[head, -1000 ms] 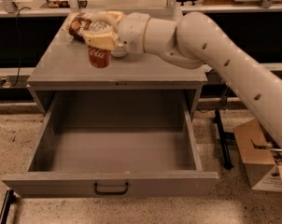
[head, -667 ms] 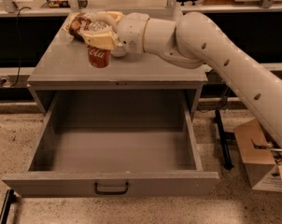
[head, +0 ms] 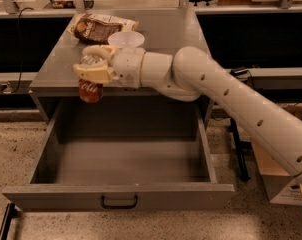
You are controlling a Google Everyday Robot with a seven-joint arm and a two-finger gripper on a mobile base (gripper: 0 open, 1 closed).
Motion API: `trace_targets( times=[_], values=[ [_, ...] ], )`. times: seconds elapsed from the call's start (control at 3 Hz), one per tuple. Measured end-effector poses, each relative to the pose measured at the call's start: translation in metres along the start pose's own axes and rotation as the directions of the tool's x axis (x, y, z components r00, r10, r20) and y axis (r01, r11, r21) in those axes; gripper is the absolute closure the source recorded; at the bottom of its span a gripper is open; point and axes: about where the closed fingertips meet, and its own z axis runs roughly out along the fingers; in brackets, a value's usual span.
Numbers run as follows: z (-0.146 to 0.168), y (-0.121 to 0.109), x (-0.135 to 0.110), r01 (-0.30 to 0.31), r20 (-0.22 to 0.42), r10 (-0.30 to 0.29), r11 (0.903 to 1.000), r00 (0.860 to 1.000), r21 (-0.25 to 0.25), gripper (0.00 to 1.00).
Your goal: Place coke can into top drawer
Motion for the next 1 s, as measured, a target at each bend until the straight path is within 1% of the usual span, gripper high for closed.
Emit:
trace_targets(
  times=[0.33,0.67,1.0],
  values=[
    [0.004,0.036,0.034,-0.074,-0.011,0.074,0.9954,0.997,-0.060,1.00],
    [0.006,0.043,0.039,-0.081,-0.017,0.080,0.9942,0.997,-0.071,1.00],
    [0.006,0.047,0.055,-0.090,-0.102,0.081,0.9929,0.991,-0.078,1.00]
  ],
)
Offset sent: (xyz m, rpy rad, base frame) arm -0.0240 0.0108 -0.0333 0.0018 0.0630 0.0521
